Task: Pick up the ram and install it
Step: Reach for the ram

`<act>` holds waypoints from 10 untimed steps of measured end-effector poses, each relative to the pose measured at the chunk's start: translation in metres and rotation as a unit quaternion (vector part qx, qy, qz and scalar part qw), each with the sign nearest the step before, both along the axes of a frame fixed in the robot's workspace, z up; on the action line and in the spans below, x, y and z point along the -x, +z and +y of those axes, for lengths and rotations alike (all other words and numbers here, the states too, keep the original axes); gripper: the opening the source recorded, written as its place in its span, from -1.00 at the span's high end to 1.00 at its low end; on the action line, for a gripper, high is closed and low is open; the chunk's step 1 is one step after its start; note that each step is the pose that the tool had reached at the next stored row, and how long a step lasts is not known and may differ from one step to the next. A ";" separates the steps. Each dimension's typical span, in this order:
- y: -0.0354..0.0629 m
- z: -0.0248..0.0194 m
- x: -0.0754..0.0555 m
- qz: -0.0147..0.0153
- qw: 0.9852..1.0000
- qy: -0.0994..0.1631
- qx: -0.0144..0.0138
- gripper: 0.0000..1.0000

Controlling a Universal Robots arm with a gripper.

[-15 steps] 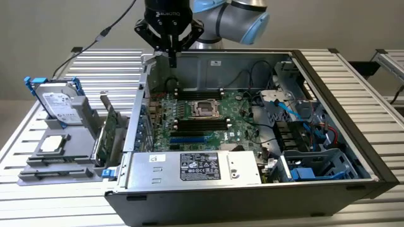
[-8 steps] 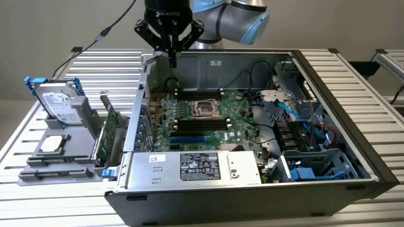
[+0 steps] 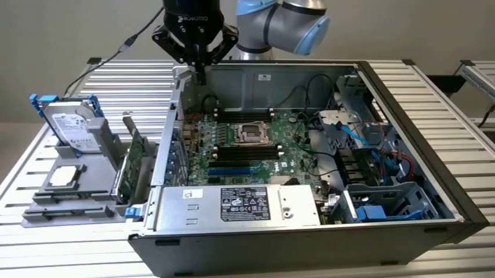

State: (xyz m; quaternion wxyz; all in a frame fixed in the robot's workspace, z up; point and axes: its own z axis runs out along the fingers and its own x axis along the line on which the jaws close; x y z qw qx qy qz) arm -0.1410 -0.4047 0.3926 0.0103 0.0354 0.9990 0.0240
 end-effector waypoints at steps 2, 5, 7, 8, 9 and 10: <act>0.0000 -0.0019 0.009 0.000 1.000 0.000 0.000 0.79; -0.0004 -0.0048 0.023 0.000 1.000 0.000 0.000 0.79; -0.0010 -0.0071 0.032 0.000 1.000 0.000 0.000 0.79; -0.0013 -0.0082 0.036 0.000 1.000 0.000 0.000 0.79; -0.0017 -0.0093 0.041 0.000 1.000 0.000 0.000 0.79; -0.0021 -0.0105 0.045 0.000 1.000 0.000 0.000 0.79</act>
